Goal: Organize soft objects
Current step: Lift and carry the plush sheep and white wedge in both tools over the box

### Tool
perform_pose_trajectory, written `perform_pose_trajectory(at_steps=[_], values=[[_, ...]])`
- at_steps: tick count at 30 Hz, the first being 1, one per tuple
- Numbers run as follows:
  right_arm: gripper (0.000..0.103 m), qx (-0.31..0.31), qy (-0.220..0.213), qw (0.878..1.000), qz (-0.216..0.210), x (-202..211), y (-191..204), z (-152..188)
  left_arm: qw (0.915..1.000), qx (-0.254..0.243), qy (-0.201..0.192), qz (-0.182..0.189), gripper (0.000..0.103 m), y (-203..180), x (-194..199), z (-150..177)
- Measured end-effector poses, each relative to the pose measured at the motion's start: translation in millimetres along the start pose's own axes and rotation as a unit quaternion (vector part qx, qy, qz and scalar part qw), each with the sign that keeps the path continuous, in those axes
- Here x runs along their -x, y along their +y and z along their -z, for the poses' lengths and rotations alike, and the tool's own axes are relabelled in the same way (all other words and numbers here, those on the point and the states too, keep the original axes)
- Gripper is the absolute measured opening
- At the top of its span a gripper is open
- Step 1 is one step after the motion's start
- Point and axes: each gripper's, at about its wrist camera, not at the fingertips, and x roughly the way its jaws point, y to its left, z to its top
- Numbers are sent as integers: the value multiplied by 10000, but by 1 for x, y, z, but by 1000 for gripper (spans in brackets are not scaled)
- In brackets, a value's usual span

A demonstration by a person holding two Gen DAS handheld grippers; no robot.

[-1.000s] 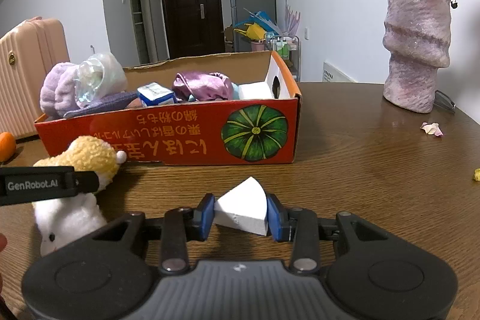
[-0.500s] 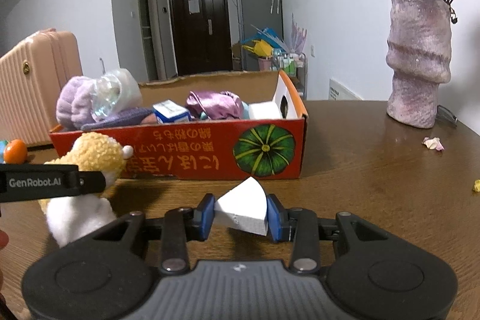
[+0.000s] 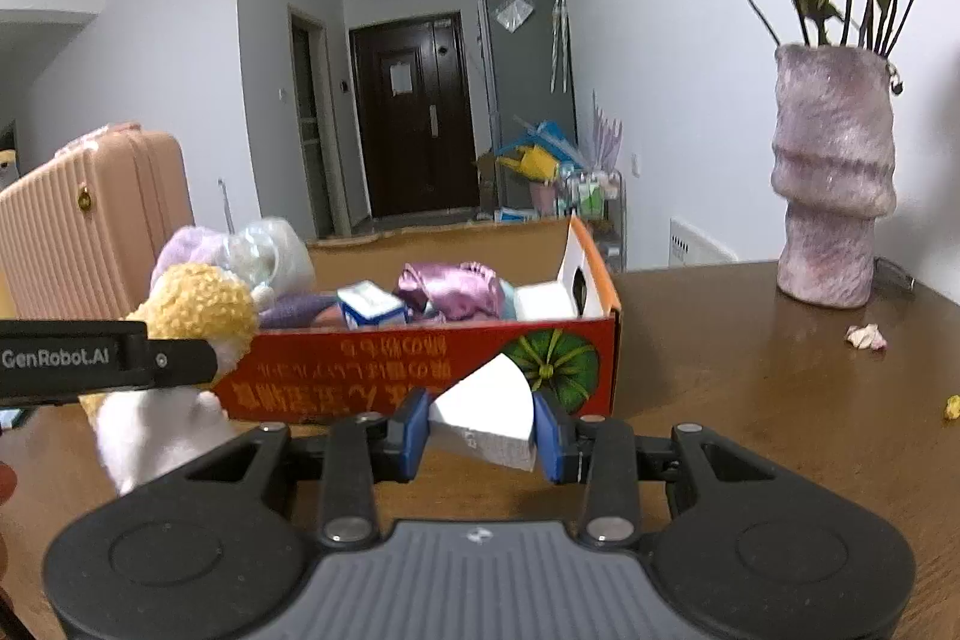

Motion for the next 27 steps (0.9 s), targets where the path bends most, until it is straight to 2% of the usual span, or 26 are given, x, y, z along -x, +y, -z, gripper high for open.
perform_pose_trajectory(at_steps=[8, 15, 27], values=[[36, -108, -377, 9992, 19, 5, -1, -6, 9982, -50, -600, 84, 67, -8, 13, -11], [36, -203, -612, 9979, 14, -2, -1, -15, 9968, -10, -792, 123, 67, -13, 3, -21], [36, -249, -900, 9956, 68, -29, 6, -30, 9928, 112, -1193, -16, 67, -17, -27, -43]])
